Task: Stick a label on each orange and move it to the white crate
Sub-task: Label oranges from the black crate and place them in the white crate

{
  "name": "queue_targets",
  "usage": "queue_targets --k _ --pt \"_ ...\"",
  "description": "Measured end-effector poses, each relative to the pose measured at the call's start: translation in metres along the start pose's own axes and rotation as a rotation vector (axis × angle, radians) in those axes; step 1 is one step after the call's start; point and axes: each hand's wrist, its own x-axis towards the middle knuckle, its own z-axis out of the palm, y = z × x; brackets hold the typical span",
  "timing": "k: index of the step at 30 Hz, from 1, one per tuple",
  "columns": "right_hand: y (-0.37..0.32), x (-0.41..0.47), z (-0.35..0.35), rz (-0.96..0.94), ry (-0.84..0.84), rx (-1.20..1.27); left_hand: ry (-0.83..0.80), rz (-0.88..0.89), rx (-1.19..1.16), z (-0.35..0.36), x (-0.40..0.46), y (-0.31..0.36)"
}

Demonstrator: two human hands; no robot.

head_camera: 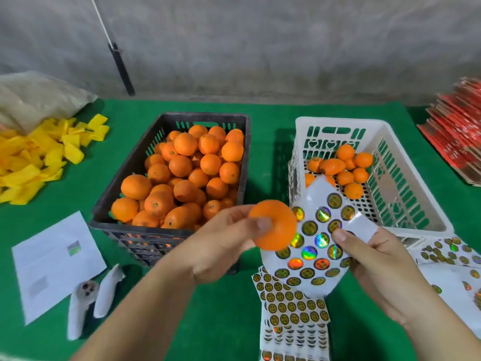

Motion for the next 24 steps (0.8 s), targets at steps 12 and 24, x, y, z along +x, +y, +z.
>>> queue_targets --k 12,24 --pt "-0.006 -0.015 0.034 -0.802 0.181 -1.298 0.035 0.195 0.060 0.023 -0.023 -0.026" --pt "-0.026 -0.015 0.029 -0.321 -0.006 -0.622 -0.130 0.297 0.401 0.023 -0.033 -0.025"
